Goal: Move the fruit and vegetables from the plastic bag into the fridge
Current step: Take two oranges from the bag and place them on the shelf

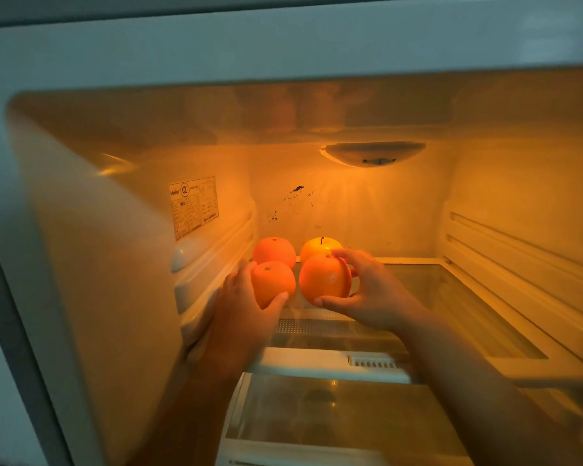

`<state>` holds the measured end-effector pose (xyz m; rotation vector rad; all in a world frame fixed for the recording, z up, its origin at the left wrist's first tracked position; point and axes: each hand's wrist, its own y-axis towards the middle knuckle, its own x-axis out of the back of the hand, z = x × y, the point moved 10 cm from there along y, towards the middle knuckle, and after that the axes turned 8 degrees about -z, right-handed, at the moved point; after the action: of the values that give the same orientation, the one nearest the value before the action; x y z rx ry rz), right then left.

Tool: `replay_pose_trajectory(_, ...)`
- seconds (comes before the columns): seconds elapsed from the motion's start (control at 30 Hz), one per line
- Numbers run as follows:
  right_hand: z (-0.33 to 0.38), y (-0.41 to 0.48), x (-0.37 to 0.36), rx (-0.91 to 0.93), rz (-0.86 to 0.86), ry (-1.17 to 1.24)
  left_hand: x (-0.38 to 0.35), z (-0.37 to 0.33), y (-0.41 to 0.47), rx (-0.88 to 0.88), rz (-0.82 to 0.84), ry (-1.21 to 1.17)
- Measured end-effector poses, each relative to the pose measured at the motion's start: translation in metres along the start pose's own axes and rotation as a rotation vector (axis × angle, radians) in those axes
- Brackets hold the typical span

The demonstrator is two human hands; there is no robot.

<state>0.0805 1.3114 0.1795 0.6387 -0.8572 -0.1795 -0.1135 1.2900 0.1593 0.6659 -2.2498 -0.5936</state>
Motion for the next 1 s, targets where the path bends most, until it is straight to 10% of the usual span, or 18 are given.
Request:
replay_pose_trajectory(0.7,0.001,-0.002,-0.002,0.010,0.029,0.008,0.000,-0.001,0.003,-0.023,0.006,0.025)
replay_pose_trajectory(1.0,0.001,-0.024,0.034,-0.085,-0.039,-0.069,0.028,-0.038,-0.020,-0.303,-0.099,-0.087)
